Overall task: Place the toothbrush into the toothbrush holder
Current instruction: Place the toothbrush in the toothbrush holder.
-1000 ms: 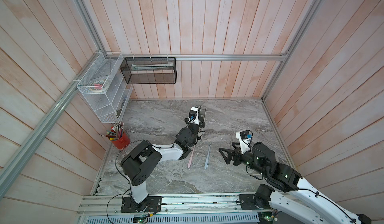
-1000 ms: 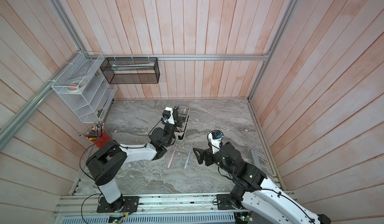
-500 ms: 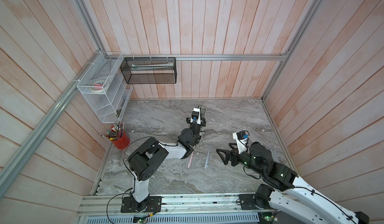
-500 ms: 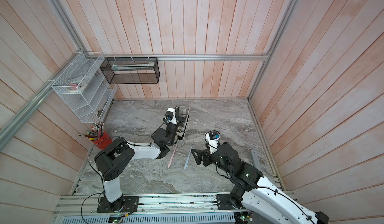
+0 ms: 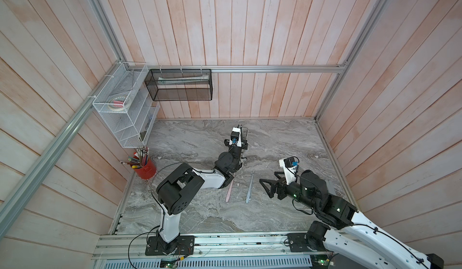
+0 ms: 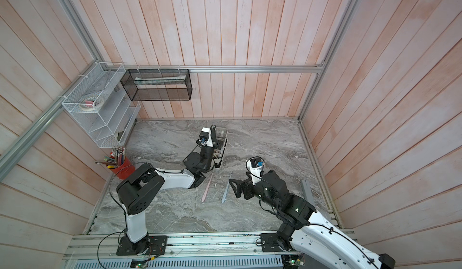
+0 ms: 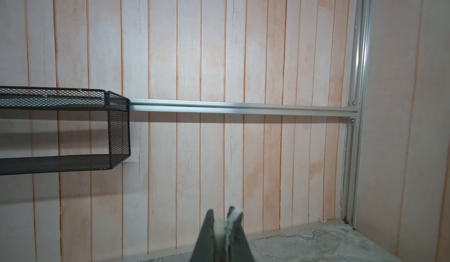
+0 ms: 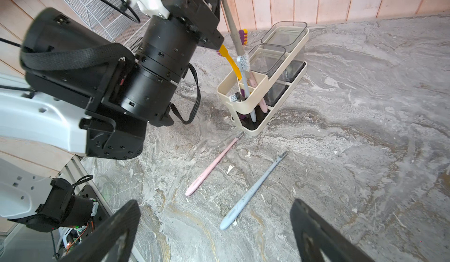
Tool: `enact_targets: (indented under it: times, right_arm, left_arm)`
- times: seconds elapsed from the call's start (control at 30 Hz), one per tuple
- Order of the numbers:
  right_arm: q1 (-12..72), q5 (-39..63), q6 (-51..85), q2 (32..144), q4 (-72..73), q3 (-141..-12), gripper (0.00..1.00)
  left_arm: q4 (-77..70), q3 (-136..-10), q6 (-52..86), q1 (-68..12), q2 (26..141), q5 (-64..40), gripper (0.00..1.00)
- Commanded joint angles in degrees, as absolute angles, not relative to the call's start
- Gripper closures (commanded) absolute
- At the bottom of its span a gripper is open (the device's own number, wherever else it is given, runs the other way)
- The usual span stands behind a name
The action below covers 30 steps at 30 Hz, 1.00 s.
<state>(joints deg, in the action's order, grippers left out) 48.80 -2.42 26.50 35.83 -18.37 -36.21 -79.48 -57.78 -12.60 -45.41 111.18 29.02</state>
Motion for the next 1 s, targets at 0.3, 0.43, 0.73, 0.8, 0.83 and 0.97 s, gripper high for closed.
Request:
enact_targets:
  times: [0.3, 0.43, 0.73, 0.8, 0.83, 0.97]
  right_arm:
    - [48.3, -0.8, 26.5, 34.8, -17.1, -34.1, 0.02]
    - [48.4, -0.6, 26.6, 34.7, -16.9, -33.9, 0.02]
    - [48.3, -0.3, 26.8, 34.6, -16.7, -33.6, 0.02]
    - [48.3, -0.3, 27.0, 34.5, -16.6, -33.6, 0.02]
    - [48.3, -0.2, 27.0, 34.5, -16.7, -33.6, 0.02]
    - [48.3, 0.0, 27.1, 34.4, -16.8, -33.6, 0.02]
  left_arm:
    - [-79.4, -59.7, -10.6, -45.2, 115.0, 31.6, 0.98]
    - [-79.7, -59.2, -10.2, -45.2, 115.3, 32.3, 0.96]
    - [-79.0, -58.5, -9.2, -45.4, 114.9, 31.7, 0.83]
    - [-78.9, -58.3, -9.2, -45.6, 114.9, 31.4, 0.77]
    - [-78.8, -58.3, -9.2, -45.6, 114.9, 31.4, 0.75]
    - [-78.8, -58.1, -9.2, -45.8, 114.9, 31.4, 0.75]
